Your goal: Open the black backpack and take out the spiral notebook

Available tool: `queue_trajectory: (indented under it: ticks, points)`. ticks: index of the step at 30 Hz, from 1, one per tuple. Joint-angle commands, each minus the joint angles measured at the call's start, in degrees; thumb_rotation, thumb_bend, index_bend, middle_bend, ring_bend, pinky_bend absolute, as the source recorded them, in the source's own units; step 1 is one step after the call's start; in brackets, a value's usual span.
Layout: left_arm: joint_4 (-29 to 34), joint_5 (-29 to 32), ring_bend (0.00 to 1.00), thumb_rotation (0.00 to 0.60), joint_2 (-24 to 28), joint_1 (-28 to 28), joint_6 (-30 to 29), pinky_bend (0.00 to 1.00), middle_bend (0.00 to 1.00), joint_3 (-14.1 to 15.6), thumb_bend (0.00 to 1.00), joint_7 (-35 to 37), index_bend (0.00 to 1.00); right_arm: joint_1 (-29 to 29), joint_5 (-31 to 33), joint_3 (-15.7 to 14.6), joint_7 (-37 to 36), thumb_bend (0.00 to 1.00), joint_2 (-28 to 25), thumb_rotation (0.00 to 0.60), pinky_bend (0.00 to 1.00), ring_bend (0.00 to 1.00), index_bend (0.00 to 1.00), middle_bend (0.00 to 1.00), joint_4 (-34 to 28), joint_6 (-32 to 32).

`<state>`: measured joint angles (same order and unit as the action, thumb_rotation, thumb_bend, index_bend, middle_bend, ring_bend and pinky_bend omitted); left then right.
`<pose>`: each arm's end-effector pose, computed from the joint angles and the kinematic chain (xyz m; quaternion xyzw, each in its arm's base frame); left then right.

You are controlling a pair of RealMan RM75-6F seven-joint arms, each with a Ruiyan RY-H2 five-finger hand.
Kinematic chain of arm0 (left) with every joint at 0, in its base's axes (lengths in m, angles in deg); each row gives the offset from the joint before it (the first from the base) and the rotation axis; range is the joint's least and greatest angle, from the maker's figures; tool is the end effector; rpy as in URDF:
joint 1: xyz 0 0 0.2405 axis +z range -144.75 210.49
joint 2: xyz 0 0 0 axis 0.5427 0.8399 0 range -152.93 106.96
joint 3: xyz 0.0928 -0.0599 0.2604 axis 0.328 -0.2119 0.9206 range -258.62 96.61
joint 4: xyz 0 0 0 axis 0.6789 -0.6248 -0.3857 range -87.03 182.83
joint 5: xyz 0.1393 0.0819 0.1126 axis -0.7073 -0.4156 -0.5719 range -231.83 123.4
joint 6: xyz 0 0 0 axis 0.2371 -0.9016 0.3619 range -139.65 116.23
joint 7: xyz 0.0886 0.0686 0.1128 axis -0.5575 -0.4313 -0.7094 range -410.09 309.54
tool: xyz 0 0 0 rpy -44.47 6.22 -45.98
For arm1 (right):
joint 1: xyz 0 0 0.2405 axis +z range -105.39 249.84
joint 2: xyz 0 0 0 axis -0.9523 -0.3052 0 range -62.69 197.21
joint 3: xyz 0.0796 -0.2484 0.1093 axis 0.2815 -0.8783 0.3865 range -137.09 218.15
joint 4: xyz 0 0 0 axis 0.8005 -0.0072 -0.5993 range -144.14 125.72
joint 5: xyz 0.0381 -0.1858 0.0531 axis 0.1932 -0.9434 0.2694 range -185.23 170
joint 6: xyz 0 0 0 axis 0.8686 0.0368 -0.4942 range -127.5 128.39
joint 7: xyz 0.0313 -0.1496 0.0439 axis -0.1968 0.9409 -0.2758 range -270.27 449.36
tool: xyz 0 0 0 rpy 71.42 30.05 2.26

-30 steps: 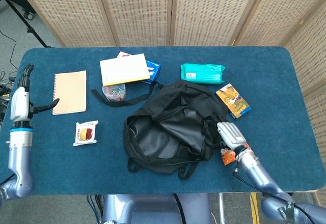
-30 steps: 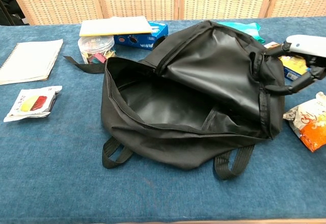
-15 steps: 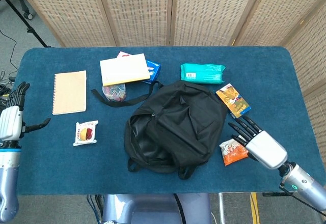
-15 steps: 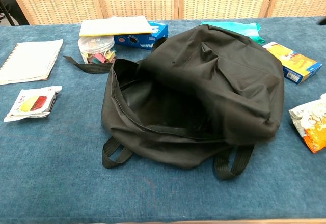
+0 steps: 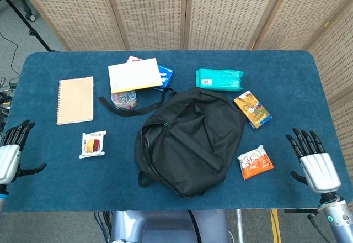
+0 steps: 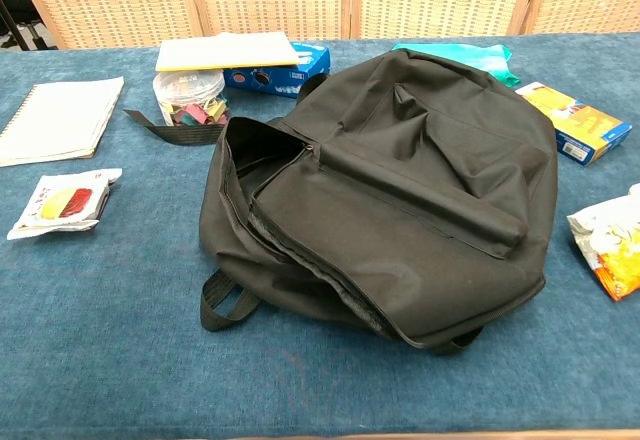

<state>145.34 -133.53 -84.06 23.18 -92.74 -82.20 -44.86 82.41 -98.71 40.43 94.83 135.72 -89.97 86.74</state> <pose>-0.3225 0.2164 0.1845 -0.5682 -0.4552 -0.4008 0.5562 -0.3328 -0.2206 0.1644 0.6756 -0.2776 0.3572 0.5822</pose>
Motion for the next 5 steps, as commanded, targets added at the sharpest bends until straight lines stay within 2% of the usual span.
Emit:
queue_trajectory:
  ticks: [1, 5]
  points:
    - [2.16, -0.18, 0.0, 0.6, -0.56, 3.08, -3.97, 0.0, 0.0, 1.09, 0.0, -6.21, 0.0, -2.39, 2.61, 1.2, 1.88, 0.0, 1.33, 0.6, 0.0, 0.0, 0.0, 0.0, -3.78, 2.2]
    - [3.27, -0.78, 0.0, 0.6, -0.71, 3.68, -4.86, 0.0, 0.0, 1.44, 0.0, -10.98, 0.0, -4.22, 4.48, 1.61, 4.41, 0.0, 1.26, 0.6, 0.0, 0.0, 0.0, 0.0, -8.47, 3.61]
